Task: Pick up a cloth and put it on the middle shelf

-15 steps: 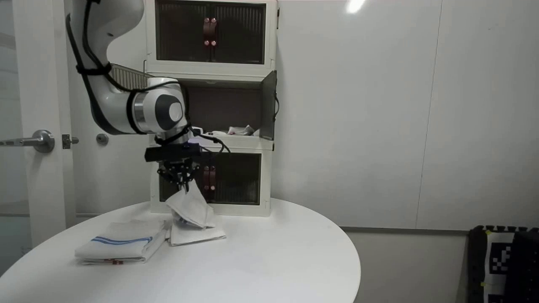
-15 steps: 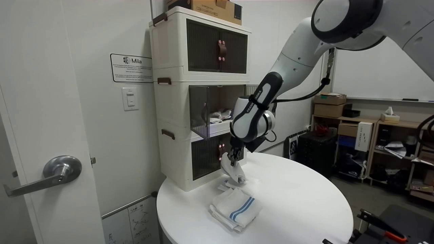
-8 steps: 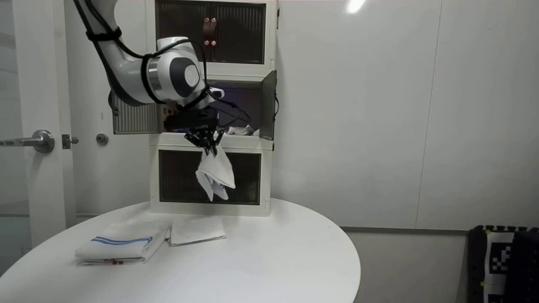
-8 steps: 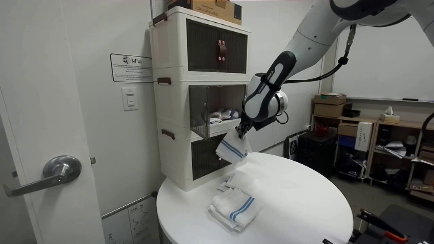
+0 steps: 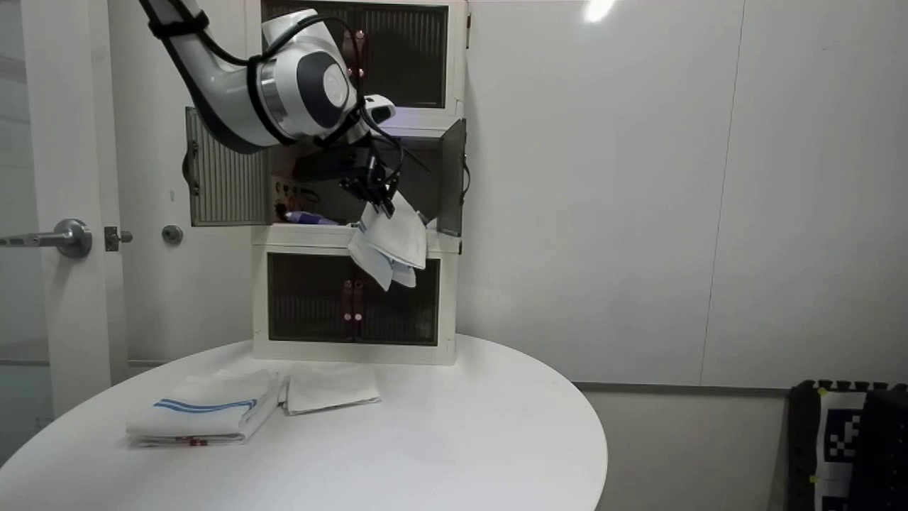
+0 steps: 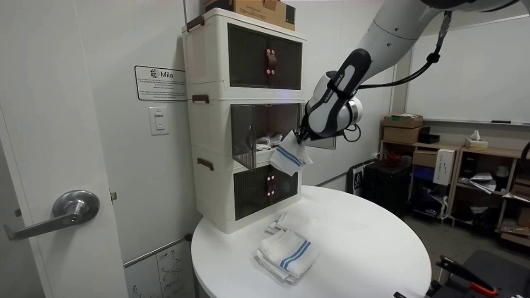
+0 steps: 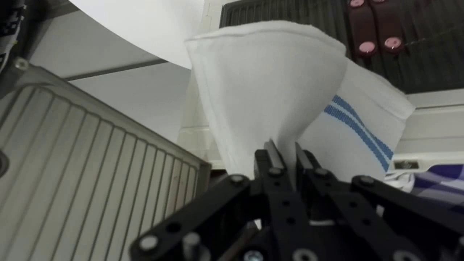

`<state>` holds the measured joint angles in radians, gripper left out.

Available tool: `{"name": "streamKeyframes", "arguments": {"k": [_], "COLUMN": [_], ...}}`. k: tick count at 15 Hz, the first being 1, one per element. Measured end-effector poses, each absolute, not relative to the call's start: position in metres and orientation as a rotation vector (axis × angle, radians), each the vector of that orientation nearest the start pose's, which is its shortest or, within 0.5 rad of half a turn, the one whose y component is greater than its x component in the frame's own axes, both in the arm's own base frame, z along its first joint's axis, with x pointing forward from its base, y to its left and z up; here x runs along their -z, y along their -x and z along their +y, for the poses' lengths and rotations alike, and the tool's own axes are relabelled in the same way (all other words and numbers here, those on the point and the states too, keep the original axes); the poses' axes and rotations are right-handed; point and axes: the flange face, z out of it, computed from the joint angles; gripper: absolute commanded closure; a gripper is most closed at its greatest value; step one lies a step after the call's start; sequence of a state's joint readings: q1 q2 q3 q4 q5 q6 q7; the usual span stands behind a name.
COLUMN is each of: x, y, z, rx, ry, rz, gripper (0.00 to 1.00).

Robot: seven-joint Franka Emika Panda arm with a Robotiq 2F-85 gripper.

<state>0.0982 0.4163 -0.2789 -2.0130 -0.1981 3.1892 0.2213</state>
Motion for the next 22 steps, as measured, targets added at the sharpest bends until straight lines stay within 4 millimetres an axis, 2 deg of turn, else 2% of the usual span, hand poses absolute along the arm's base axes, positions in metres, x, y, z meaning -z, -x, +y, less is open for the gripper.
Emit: {"name": "streamKeyframes", "arguments": {"k": [4, 6, 10, 15, 18, 22], "x": [-0.367, -0.38, -0.4, -0.402, -0.402, -0.409], "y": [-0.646, -0.648, -0.662, -0.688, -0.703, -0.721], "z": [-0.101, -0.099, -0.07, -0.022, -0.011, -0.009], "rx": [1.39, 1.459, 1.557, 1.665, 1.741, 1.853], "ry": [2.936, 2.887, 2.852, 2.857, 2.857, 2.842], "rz": [0.449, 0.523, 0.506, 0.42, 0.419, 0.445], "gripper": [0.97, 0.97, 0.97, 0.97, 0.97, 0.97]}}
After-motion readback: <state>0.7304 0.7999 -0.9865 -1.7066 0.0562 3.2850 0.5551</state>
